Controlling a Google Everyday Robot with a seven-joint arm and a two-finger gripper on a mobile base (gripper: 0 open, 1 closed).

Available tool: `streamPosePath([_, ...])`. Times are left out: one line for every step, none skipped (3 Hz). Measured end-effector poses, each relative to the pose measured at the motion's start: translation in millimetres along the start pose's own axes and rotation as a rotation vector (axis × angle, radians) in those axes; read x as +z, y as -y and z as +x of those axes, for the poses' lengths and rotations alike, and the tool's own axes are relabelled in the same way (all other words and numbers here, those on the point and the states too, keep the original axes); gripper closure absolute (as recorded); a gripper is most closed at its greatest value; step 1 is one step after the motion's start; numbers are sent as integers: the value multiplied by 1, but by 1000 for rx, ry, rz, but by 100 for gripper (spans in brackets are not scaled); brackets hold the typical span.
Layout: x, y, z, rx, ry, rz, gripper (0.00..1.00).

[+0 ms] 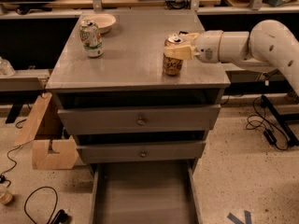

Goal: Pick orange can from bottom drawer and place on counter

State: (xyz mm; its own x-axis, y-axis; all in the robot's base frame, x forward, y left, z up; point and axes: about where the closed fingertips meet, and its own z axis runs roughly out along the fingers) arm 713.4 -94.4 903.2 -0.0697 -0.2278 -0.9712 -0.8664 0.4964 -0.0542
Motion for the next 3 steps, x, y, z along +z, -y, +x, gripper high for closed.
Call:
streamPosePath([4, -2, 0, 0, 0, -7, 28])
streamPosePath([6, -3, 0, 0, 1, -11, 5])
streamPosePath([7, -4, -1, 0, 1, -13, 0])
